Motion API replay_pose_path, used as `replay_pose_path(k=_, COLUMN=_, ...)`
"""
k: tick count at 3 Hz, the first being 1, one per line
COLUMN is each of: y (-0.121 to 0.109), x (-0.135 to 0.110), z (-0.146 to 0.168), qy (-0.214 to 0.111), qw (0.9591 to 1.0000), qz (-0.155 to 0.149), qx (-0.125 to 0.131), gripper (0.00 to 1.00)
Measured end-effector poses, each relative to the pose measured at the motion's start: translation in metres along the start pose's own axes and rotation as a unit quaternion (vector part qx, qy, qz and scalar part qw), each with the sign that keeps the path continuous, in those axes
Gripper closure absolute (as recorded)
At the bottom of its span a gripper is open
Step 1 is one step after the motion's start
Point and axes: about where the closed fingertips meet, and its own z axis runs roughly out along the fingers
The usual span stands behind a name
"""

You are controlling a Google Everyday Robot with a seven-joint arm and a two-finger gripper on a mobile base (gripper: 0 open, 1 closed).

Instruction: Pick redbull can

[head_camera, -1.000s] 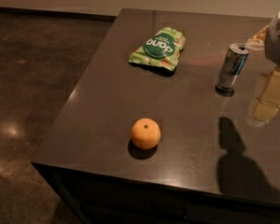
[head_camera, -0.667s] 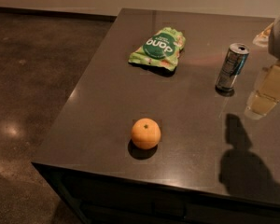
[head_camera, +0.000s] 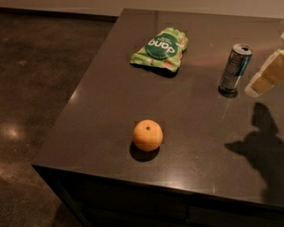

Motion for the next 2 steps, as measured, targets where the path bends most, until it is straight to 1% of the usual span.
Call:
replay_pose_path(k=1, y=-0.029, x=0.001, z=0.019, qy=-0.027, qw=0.9974, qz=0.061, qx=0.027, gripper=0.0)
replay_pose_path(k=2, y=-0.052, x=-0.005, z=0.038, qy=-0.046, qw=0.9934, qz=0.093, qx=0.049, gripper=0.0)
